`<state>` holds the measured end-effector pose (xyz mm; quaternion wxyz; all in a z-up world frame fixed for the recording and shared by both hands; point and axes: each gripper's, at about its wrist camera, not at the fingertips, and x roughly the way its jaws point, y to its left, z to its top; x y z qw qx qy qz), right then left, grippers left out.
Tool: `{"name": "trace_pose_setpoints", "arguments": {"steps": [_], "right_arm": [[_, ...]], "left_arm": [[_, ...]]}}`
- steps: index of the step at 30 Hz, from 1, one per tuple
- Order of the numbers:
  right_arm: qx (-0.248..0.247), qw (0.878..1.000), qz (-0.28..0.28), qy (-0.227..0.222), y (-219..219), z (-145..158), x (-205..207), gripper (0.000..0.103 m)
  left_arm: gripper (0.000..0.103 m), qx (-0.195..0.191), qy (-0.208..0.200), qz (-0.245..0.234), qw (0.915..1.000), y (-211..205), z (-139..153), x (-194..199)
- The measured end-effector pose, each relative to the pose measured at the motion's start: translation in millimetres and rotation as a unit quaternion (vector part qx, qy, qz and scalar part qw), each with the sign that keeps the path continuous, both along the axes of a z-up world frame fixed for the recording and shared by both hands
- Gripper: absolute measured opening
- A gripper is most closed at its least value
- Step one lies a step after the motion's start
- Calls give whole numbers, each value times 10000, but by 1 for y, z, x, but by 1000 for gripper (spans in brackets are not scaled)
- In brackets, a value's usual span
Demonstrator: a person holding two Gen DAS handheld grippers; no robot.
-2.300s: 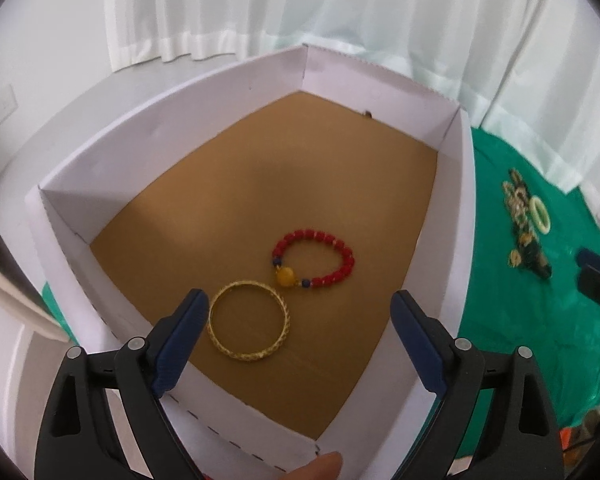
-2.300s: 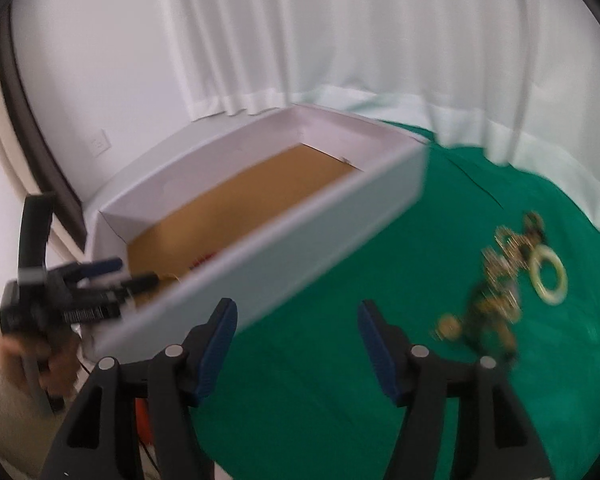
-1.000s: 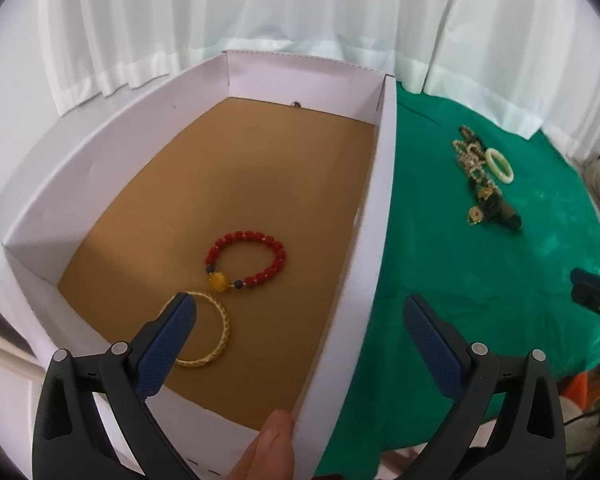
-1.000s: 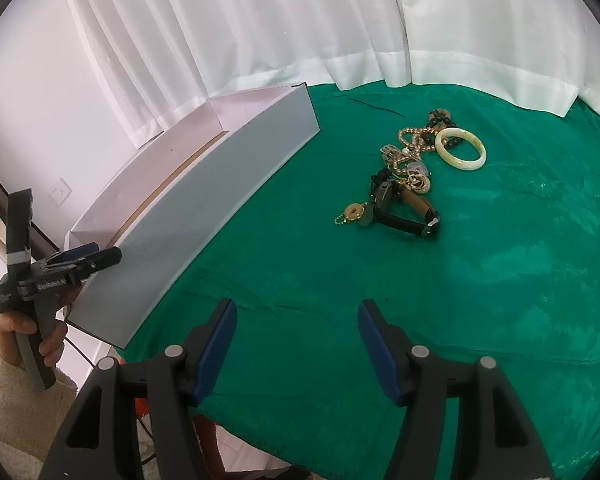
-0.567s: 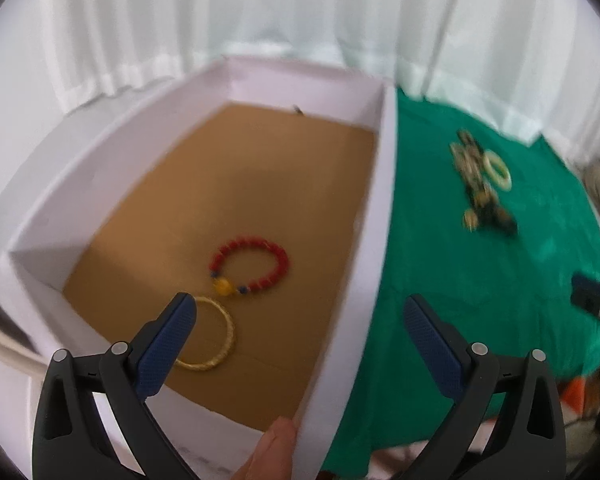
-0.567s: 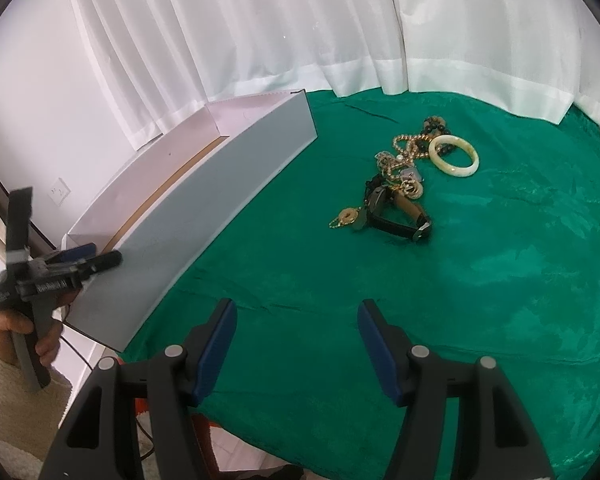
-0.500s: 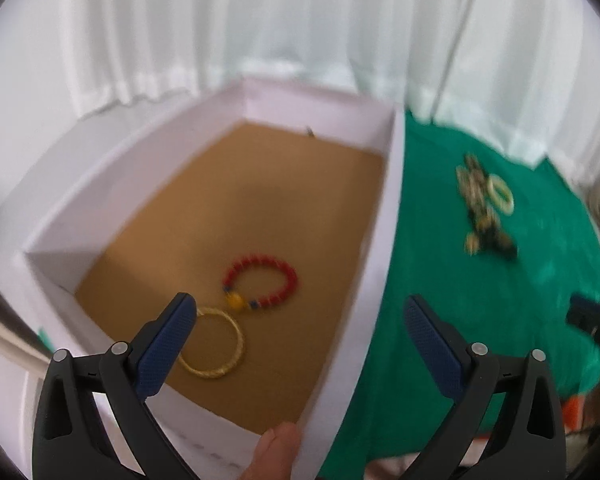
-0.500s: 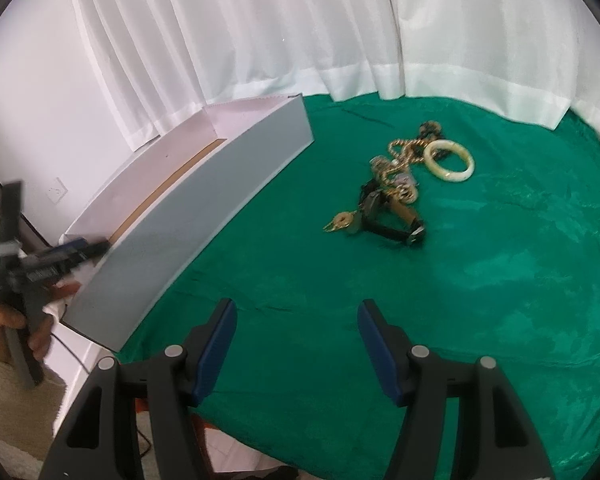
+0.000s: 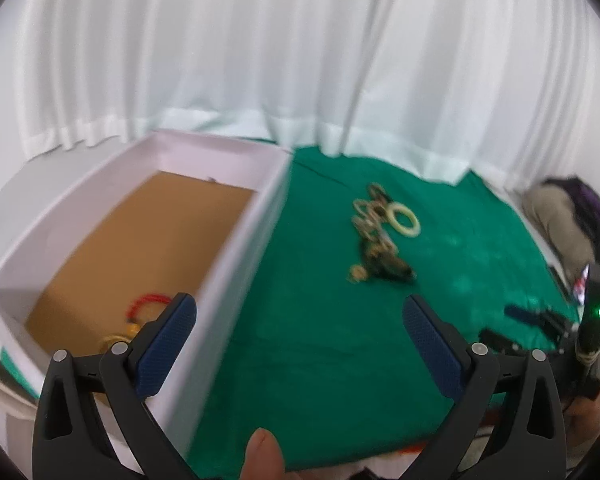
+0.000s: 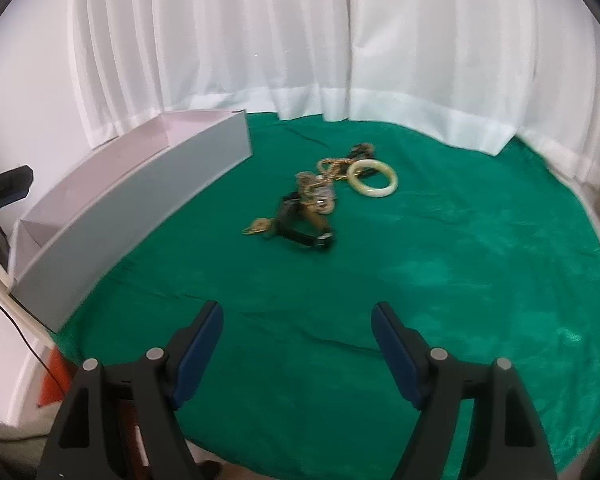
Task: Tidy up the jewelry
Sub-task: 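Withdraw both tools from the box back toward the jewelry pile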
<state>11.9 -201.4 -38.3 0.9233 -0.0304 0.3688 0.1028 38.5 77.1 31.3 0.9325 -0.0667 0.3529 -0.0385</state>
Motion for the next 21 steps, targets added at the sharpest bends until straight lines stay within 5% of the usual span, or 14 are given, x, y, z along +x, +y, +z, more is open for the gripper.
{"name": "trace_pose_setpoints", "arguments": {"steps": [11,17,21], "right_arm": [[-296,9982,-145,-506,-34,-4,-24,82],[-338,9985,-308,-305,-46,-14,-24,86],[93,9990,-443,-19,-56,-22,-22,86]], "left_arm": [[103,278,798,-873,9926,-76,-48,13],[103,288,1039,-866,9904,-80,-66,16],[102,134,1065,-865,9905,-74,-73,19]]}}
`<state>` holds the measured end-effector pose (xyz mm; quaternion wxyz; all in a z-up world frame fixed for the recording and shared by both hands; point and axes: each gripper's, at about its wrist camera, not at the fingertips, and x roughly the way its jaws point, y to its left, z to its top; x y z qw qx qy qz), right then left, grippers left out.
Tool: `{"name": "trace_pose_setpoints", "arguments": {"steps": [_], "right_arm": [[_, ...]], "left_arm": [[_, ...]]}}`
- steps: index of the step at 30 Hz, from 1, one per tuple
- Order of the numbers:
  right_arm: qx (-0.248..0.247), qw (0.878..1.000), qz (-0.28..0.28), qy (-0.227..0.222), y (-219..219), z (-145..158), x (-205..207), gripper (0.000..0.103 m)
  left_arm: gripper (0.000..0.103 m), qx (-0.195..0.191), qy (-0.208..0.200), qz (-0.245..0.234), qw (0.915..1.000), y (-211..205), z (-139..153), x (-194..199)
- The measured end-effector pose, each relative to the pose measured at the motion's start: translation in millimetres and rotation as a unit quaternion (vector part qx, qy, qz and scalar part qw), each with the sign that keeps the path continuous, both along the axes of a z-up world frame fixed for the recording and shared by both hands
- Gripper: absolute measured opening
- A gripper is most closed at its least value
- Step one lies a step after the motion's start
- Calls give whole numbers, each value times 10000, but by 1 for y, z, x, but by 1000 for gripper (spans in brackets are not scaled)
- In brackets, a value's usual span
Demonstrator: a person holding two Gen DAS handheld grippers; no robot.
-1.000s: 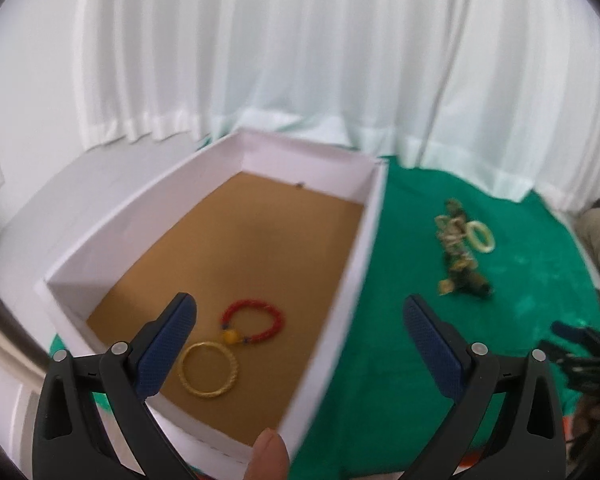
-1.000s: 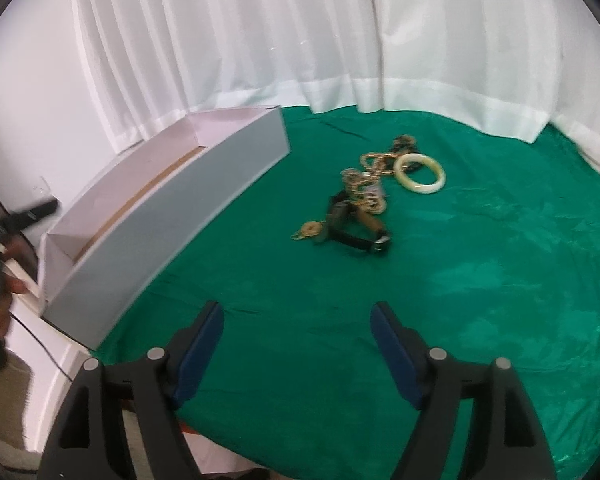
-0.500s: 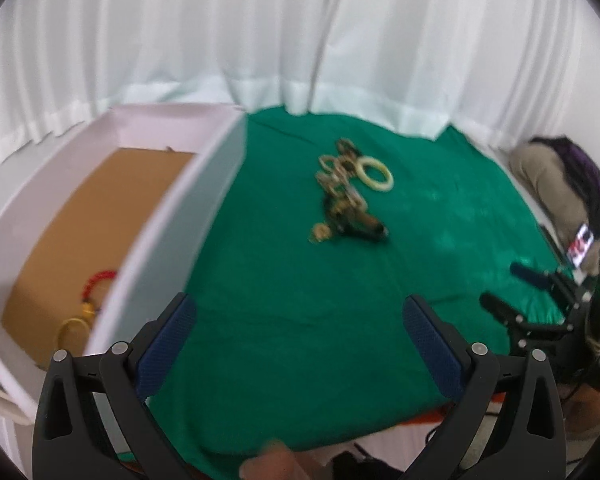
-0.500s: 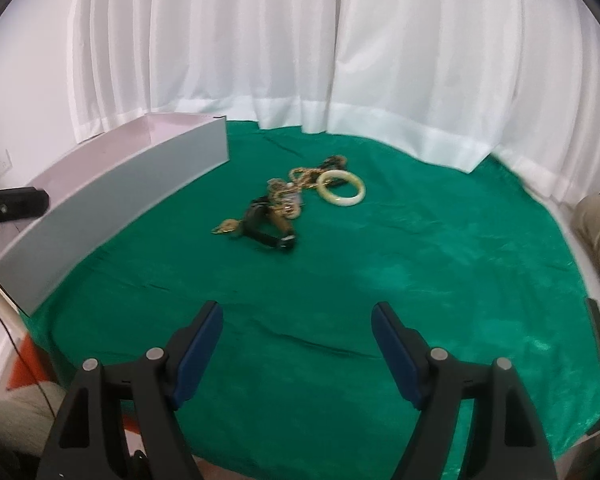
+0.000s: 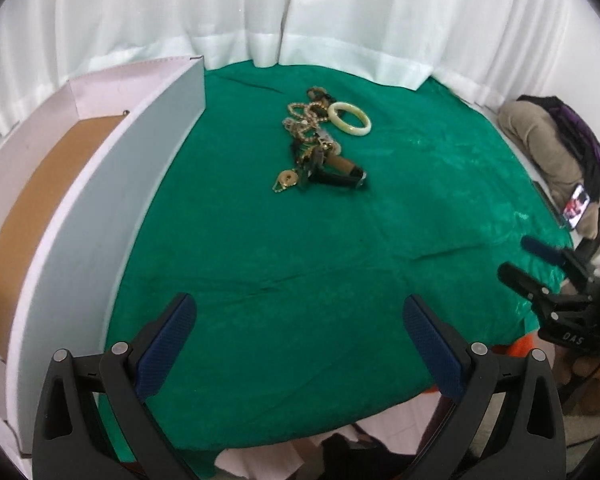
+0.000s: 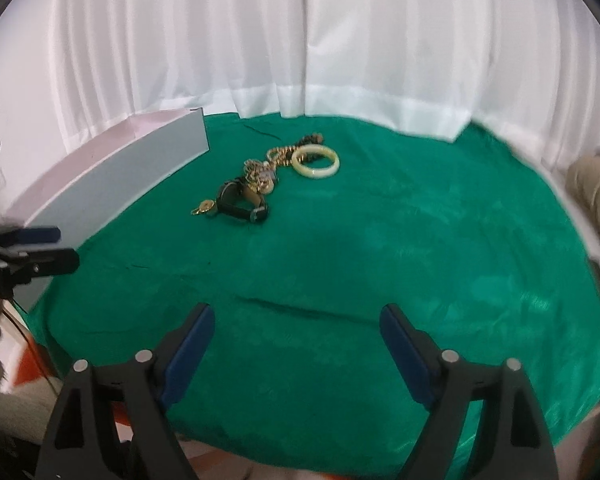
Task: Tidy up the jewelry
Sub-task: 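Withdraw both tools from the box back toward the jewelry pile, then grasp the black-strap watch with the right tool while the left tool grasps a black bead strand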
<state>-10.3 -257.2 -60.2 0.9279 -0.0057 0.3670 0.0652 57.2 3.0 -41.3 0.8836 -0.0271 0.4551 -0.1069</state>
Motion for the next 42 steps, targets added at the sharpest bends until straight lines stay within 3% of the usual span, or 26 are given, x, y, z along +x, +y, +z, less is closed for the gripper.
{"name": "trace_pose_setpoints", "arguments": {"steps": [6,11,12,14,20,23,26,31,35,36,38,42], "right_arm": [[297,9982,-111,514,-3,-24,9,86],[405,9975,-119,559,-3,-27,9,86],[415,9975,-119,562,-4,-27,8,86],[450,9972,-148,578,-6,-27,7,86],[516,9966,-240,598,-11,-27,6,86],[540,9961,-280,639,-15,-29,6,86],[529,9956,-273,718,-16,-30,10,86],[481,9968,378,508,-6,-5,56,86],[618,9931,584,812,5,-12,129,86],[695,9913,623,923,8,-16,146,84],[826,9870,793,1131,20,-26,181,63],[403,9854,987,1327,49,-48,221,40]], "left_arm": [[102,263,21,21,9996,-6,-13,22],[100,357,68,-4,9993,-8,-27,71],[99,480,117,-103,9987,-11,-33,88],[83,566,206,-282,9978,-14,-44,109],[63,842,278,-972,9913,-33,-73,156],[56,831,123,-1168,9896,-36,-76,164],[57,794,109,-1206,9895,-35,-76,165],[63,906,53,-1167,9890,-33,-77,154],[64,818,131,-970,9918,-25,-76,145],[65,782,155,-892,9928,-21,-75,142],[66,709,206,-777,9942,-15,-74,138],[66,577,274,-615,9961,-2,-67,135]]}}
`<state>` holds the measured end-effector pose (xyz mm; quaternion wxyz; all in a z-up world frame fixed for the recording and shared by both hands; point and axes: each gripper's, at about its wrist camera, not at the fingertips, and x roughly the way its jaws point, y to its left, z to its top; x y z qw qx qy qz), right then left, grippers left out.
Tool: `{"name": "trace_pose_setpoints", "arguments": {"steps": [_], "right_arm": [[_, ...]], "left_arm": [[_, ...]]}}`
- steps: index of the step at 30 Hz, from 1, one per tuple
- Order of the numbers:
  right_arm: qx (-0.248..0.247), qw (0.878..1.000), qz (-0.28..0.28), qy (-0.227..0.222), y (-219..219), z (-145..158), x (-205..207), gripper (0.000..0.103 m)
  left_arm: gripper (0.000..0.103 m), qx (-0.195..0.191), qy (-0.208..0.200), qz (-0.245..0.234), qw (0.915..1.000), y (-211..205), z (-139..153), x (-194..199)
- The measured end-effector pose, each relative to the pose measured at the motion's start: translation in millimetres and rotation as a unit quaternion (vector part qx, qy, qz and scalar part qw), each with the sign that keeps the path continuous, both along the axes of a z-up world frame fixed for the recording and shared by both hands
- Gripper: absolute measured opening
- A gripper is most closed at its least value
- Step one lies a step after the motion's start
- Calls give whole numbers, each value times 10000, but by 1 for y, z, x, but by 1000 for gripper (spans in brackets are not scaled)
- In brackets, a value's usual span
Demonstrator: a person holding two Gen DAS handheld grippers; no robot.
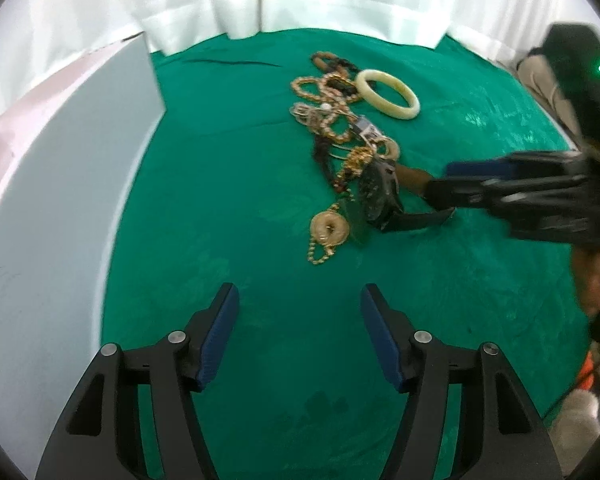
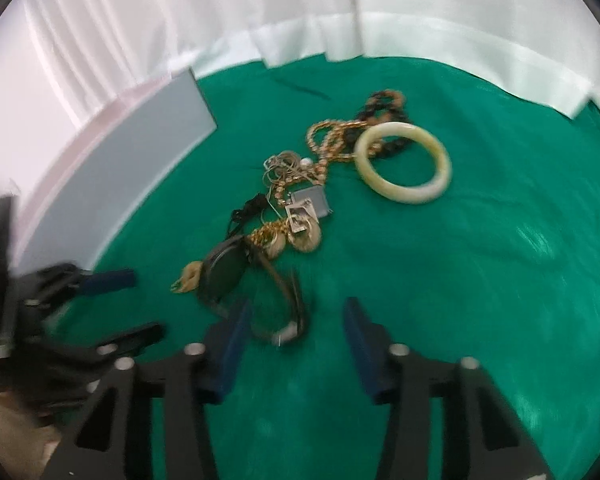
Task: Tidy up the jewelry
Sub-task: 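Grasp the black-strap watch with the right tool while the left tool grasps a black bead strand, then carry the watch and bead strand to the box and release them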
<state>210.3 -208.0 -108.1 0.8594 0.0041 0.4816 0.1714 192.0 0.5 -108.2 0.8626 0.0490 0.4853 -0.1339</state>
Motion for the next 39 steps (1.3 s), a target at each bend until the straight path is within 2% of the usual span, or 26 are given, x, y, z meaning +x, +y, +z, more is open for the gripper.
{"name": "trace_pose_setpoints", "arguments": {"steps": [2,4,8,12,14,18,20,23,25,26,30,33,39], "right_arm": [[-176,9996,193,97,11,-9,7,13],[-318,9991,269,4,15,-10,4,12],[35,9999,65,-88,-1,1,-16,11],[458,9987,-182,-144,-27,13,-40,11],[636,9974,-302,-137,-37,17,-49,11],[882,9948,-504,-106,-52,16,-65,11],[958,9939,-542,-104,-56,15,-71,11],[1056,9926,-588,-83,-61,15,-79,11],[1092,9920,-635,-79,-66,15,-85,11],[1109,9916,-662,-89,-69,15,-87,11],[1238,9891,-779,-173,-76,24,-90,11],[1407,9862,-831,-248,-80,33,-91,11],[1597,9837,-708,-437,-73,61,-90,11]], "left_arm": [[67,-82,5,52,10000,4,4,1],[67,-194,32,112,9997,8,8,4],[67,-474,73,182,9987,5,15,20],[64,-759,209,303,9964,-7,17,52],[58,-790,248,338,9960,-15,16,68],[46,-592,313,431,9968,-34,7,99],[32,-530,427,526,9963,-39,0,108],[25,-376,540,384,9971,-50,-9,108],[8,-138,401,253,9988,-56,-10,102],[7,-164,383,244,9988,-55,-8,100],[6,-872,237,547,9944,-30,15,92],[6,-1524,-109,685,9859,-7,53,70],[6,-1968,-881,865,9726,20,123,13]]}}
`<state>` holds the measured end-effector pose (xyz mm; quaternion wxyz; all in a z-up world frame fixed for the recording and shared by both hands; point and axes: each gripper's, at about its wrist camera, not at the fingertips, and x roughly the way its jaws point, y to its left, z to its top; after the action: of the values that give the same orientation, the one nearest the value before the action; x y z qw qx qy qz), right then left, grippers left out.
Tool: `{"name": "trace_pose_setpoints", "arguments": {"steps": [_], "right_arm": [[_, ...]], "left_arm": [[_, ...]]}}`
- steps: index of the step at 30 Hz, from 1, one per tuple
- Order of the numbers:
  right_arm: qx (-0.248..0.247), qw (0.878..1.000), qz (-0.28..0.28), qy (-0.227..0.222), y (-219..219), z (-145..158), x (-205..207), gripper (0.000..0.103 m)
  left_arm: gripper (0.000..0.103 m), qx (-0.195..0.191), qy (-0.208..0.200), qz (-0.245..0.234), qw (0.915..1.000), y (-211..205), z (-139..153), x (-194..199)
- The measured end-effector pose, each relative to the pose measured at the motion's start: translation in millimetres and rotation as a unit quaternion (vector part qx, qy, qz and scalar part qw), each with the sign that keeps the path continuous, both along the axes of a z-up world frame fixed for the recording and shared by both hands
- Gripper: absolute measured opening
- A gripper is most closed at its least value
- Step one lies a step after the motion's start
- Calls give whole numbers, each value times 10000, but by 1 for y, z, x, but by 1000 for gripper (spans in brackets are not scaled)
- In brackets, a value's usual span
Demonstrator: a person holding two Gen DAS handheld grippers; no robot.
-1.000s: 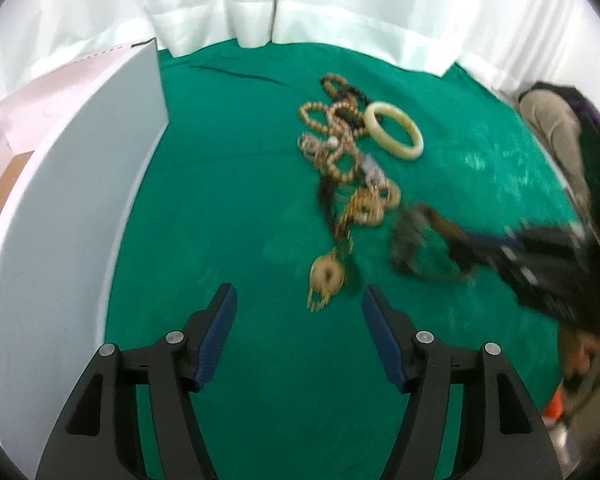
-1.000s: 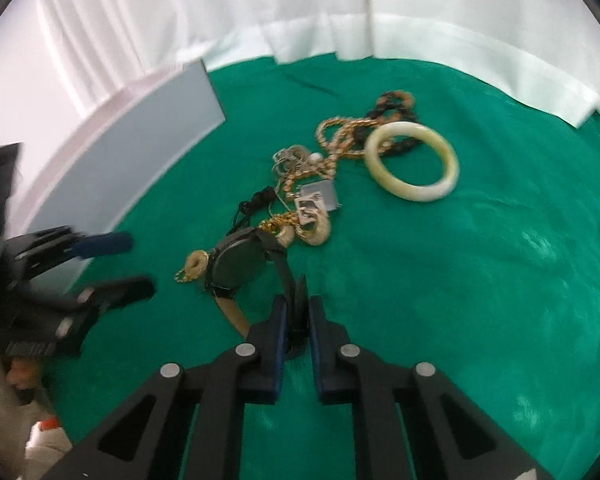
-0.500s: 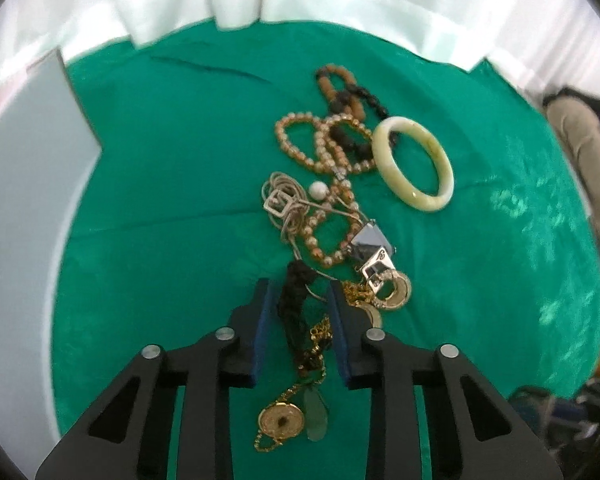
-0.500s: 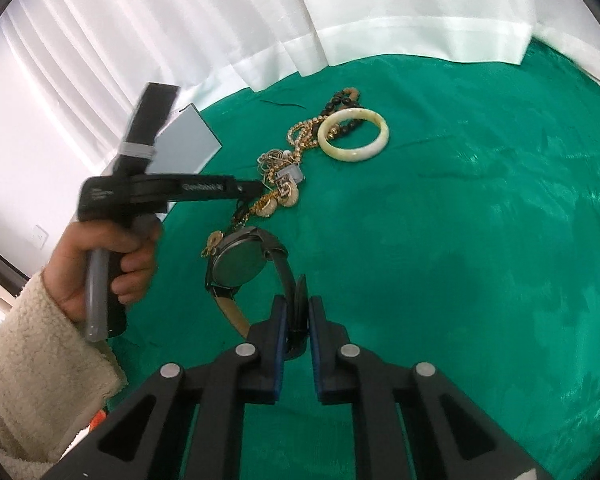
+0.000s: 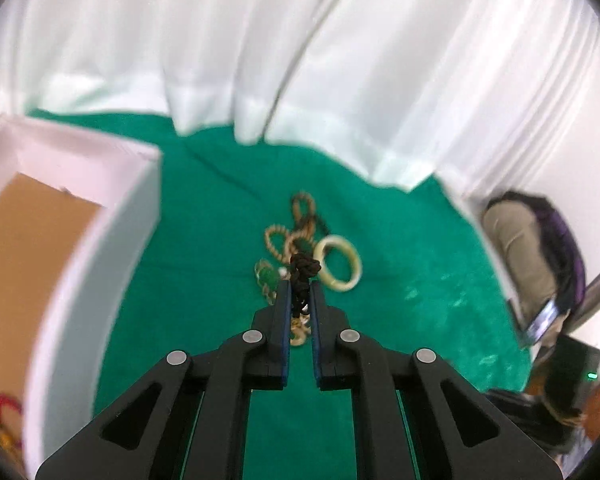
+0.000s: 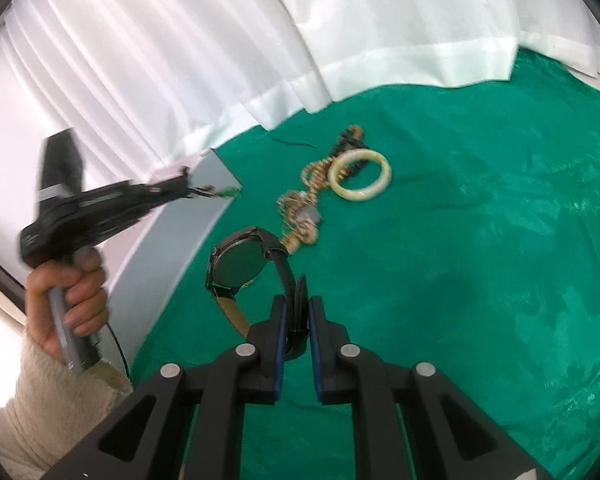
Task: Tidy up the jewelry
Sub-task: 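Carry the watch and bead strand to the box and release them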
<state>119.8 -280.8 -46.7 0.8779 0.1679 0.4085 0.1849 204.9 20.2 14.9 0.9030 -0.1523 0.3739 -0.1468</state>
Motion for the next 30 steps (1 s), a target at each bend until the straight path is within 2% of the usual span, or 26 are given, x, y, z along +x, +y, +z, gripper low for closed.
{"name": "trace_pose_setpoints", "arguments": {"steps": [6,10,15,19,23,30], "right_arm": [[42,9985,503,-217,44,33,6,11],[157,9938,1033,-371,93,58,17,11],[202,9835,1728,-500,170,85,35,11],[284,9726,2264,-451,246,97,50,11],[258,9630,2669,-266,315,91,64,11],[-104,9584,2852,55,377,68,86,11]], "left_arm": [[6,-162,-428,476,9978,55,49,-61],[6,-205,-490,944,9941,105,65,-99],[6,-178,-436,1522,9872,167,72,-124],[6,-172,-277,1974,9798,212,59,-130],[6,-163,-21,2339,9721,247,32,-128],[6,-135,534,2648,9627,285,-19,-120]]}}
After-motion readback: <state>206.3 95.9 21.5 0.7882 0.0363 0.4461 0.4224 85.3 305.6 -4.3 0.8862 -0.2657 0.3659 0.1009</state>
